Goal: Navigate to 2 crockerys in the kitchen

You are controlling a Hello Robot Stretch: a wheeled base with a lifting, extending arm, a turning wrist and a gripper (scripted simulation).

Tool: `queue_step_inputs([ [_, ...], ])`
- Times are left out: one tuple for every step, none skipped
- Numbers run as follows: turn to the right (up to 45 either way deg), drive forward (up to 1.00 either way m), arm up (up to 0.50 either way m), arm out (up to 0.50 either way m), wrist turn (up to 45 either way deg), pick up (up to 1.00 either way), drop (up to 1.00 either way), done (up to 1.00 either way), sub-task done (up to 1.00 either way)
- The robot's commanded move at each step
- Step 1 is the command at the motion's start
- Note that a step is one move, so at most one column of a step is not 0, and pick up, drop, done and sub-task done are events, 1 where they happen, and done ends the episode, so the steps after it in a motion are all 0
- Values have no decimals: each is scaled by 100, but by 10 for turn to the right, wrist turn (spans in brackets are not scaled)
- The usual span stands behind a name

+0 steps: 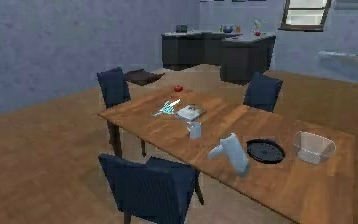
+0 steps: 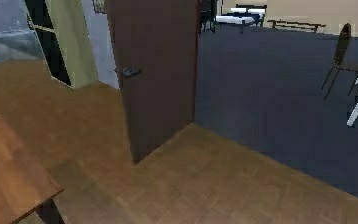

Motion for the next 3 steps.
queue_step_inputs([
  [-450,0,0,0,0,0,0,0,0],
  [-210,0,0,0,0,0,0,0,0],
  [0,50,0,0,0,0,0,0,0],
])
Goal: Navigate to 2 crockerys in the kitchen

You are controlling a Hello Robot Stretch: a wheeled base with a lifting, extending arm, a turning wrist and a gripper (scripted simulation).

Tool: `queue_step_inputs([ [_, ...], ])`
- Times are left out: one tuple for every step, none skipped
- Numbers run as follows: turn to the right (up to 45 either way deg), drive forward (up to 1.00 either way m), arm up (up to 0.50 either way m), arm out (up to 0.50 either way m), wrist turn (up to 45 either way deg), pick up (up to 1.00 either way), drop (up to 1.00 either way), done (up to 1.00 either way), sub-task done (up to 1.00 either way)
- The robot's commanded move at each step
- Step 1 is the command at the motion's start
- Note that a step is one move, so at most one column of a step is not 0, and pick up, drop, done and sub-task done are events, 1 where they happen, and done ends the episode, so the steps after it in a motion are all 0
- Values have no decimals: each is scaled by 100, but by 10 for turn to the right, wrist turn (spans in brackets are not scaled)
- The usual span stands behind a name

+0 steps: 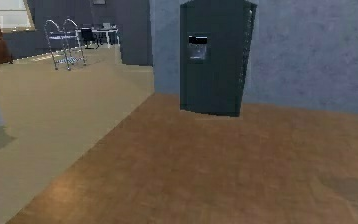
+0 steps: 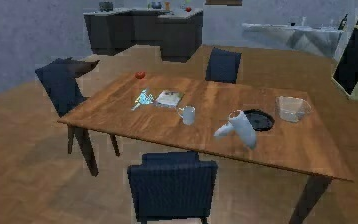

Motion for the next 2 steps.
queue_step_inputs([
  [150,0,0,0,0,0,0,0,0],
  [0,65,0,0,0,0,0,0,0],
])
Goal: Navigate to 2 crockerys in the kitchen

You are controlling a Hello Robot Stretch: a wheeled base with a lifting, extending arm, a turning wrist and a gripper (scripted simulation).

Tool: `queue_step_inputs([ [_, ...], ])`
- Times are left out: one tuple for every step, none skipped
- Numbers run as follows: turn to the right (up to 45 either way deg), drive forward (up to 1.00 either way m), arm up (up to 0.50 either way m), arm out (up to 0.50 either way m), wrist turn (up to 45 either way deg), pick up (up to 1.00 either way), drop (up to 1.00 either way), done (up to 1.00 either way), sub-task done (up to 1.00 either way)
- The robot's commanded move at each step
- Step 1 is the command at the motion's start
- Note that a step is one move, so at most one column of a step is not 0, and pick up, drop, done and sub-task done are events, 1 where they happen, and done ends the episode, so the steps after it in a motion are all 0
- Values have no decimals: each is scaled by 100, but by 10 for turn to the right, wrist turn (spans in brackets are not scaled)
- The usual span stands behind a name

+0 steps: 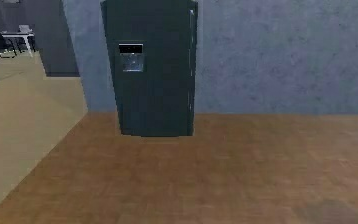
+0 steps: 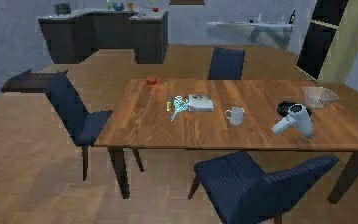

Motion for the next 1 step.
queue_step_inputs([
  [270,0,0,0,0,0,0,0,0],
])
